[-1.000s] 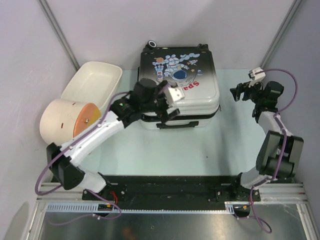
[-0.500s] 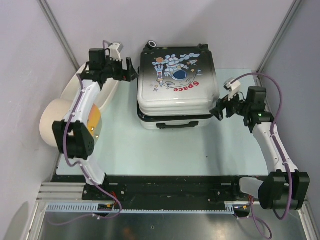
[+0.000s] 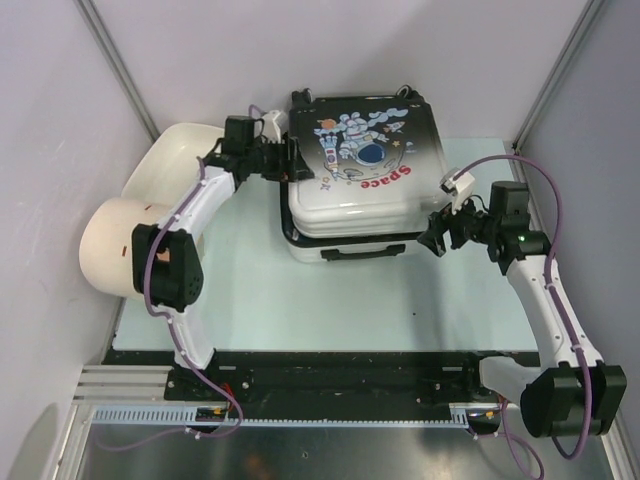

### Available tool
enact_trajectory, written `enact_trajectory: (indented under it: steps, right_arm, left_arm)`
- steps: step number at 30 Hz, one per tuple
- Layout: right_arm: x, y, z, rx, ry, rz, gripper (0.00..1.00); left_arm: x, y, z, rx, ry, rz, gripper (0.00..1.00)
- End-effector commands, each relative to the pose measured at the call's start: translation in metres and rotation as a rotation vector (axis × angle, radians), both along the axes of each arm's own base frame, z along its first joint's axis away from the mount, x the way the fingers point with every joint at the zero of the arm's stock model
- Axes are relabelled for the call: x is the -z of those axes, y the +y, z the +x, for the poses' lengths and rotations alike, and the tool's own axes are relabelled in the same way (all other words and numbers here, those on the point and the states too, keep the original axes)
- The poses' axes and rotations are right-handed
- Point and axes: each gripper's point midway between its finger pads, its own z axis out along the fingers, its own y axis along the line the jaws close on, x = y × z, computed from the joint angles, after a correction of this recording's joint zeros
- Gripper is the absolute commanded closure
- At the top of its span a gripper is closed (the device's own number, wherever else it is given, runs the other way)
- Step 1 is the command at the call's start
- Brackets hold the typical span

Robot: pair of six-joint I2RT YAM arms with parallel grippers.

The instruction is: Open, take out, and arrange the luggage

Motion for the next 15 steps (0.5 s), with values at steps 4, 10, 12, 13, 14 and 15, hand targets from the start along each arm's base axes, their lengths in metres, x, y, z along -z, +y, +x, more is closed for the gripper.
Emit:
enact_trajectory:
  steps: [4, 10, 12, 13, 14, 15]
  right_arm:
    - [-0.027, -0.016, -0.005, 0.032, -0.101, -0.047, 0.19]
    - [-0.033, -0.011, -0.012, 0.004, -0.121, -0.044, 0.19]
    - [-0.035, -0.01, -0.01, 0.005, -0.13, -0.038, 0.19]
    - [-0.036, -0.009, -0.01, 0.009, -0.128, -0.032, 0.19]
    - [-0.038, -0.008, -0.008, 0.008, -0.139, -0.028, 0.19]
    - [-0.039, -0.006, -0.008, 0.006, -0.136, -0.023, 0.19]
  left_arm:
    - [-0.001, -0.148, -0.13, 0.418, 0.164, -0.162, 0.14]
    - [-0.025, -0.11, -0.1, 0.233, 0.11, -0.222, 0.07]
    - [-0.042, -0.086, -0.087, 0.144, 0.059, -0.233, 0.05]
    - [-0.046, -0.077, -0.084, 0.101, 0.056, -0.239, 0.04]
    - [-0.062, -0.061, -0.081, 0.055, 0.018, -0.251, 0.03]
    - [-0.055, -0.05, -0.078, 0.001, 0.025, -0.24, 0.02]
